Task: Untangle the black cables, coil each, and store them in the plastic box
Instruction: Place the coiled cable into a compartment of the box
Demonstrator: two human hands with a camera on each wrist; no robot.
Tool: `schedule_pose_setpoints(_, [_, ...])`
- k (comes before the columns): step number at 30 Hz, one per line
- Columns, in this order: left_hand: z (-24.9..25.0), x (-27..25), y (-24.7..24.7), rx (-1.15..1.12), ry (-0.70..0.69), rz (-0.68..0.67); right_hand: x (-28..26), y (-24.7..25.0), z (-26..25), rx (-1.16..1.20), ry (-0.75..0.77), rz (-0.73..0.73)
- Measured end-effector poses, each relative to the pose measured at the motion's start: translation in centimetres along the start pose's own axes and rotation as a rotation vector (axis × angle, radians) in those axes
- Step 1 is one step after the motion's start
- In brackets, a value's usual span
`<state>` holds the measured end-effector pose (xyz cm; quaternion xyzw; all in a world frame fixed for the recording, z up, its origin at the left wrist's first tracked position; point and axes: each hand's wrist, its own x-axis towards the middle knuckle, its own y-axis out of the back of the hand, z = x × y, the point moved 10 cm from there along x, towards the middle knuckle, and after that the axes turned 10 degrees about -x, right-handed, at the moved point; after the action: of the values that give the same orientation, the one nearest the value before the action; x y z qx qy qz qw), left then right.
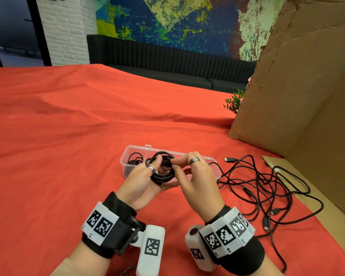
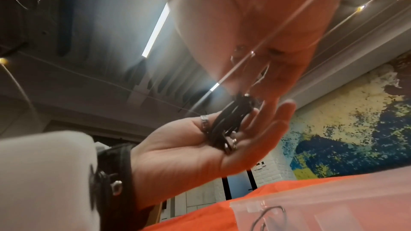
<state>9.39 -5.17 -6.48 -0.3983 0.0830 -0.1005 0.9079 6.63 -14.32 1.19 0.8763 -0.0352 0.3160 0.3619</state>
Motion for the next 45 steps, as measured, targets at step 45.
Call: schedule_pose_setpoints(45, [2.0, -0.5, 1.1, 0.268, -0.179, 0.092, 3.0, -0.6, 0.8, 0.256, -0.12, -0.34])
